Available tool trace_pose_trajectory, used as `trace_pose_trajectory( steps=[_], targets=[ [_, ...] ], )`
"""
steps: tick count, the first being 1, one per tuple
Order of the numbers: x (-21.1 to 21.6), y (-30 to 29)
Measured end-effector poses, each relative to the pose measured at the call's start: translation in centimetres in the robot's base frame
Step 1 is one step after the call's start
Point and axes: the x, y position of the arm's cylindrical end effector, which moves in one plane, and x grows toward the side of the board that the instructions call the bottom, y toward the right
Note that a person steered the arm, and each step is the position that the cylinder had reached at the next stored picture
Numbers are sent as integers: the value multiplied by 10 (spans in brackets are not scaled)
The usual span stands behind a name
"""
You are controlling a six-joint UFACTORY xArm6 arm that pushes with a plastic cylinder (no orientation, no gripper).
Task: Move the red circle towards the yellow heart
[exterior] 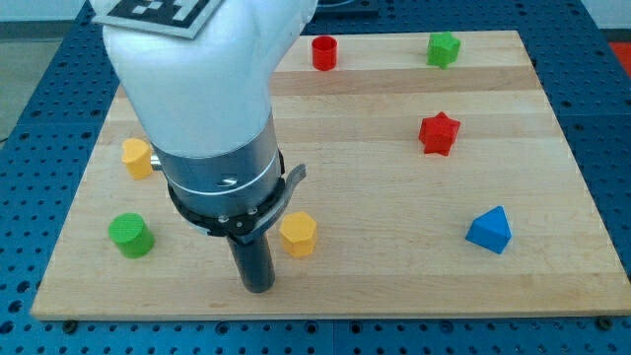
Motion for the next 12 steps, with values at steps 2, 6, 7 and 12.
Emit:
trace_pose_trajectory(
  steps=[2, 6, 7, 12],
  targets=[
    [0, -7],
    [-120, 84],
    [-199, 83],
    [-365, 47]
  ],
)
